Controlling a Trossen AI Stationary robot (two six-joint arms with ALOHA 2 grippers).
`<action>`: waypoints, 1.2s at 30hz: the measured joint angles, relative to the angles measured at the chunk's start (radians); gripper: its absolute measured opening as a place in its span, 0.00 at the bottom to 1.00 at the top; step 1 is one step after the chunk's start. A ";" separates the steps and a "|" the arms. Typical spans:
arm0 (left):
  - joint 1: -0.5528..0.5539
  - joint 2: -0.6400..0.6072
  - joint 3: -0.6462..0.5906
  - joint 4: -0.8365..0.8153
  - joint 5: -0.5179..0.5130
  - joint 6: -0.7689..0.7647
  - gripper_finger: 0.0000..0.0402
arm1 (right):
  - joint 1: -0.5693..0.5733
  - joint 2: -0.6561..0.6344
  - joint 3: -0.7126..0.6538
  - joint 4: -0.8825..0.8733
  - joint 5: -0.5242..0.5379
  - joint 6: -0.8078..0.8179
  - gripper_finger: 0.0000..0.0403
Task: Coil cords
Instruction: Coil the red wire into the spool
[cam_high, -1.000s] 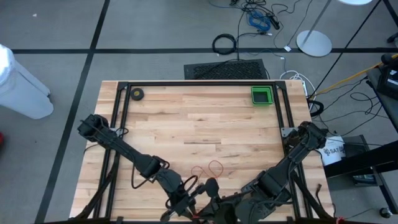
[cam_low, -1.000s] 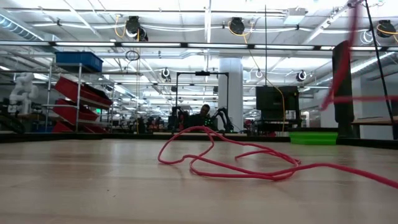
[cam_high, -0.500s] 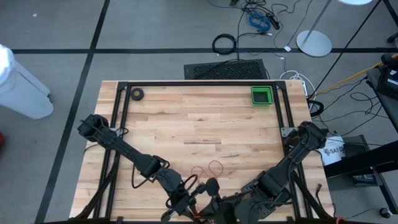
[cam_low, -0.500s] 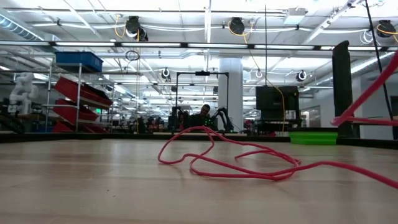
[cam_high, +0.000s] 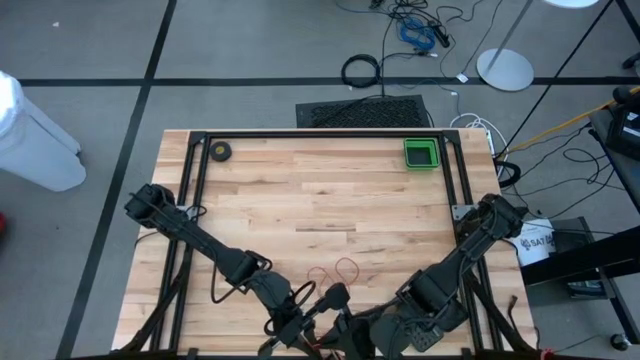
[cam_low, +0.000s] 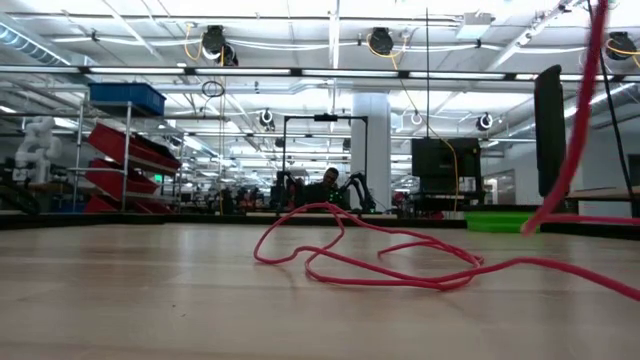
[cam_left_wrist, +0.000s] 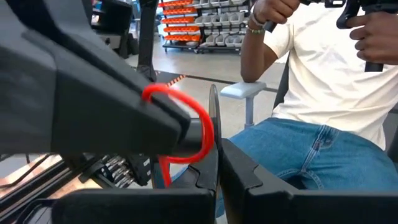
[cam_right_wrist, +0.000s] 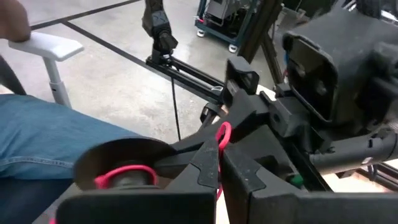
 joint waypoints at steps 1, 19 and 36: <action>0.000 0.000 0.000 -0.001 0.000 0.000 0.02 | 0.006 0.000 0.000 0.000 0.000 0.000 0.00; -0.006 0.000 0.000 0.012 0.007 0.022 0.02 | 0.081 -0.036 0.000 -0.030 0.097 -0.043 0.28; -0.018 -0.025 0.000 -0.023 0.013 0.045 0.02 | 0.209 -0.048 0.001 -0.267 0.329 0.121 0.31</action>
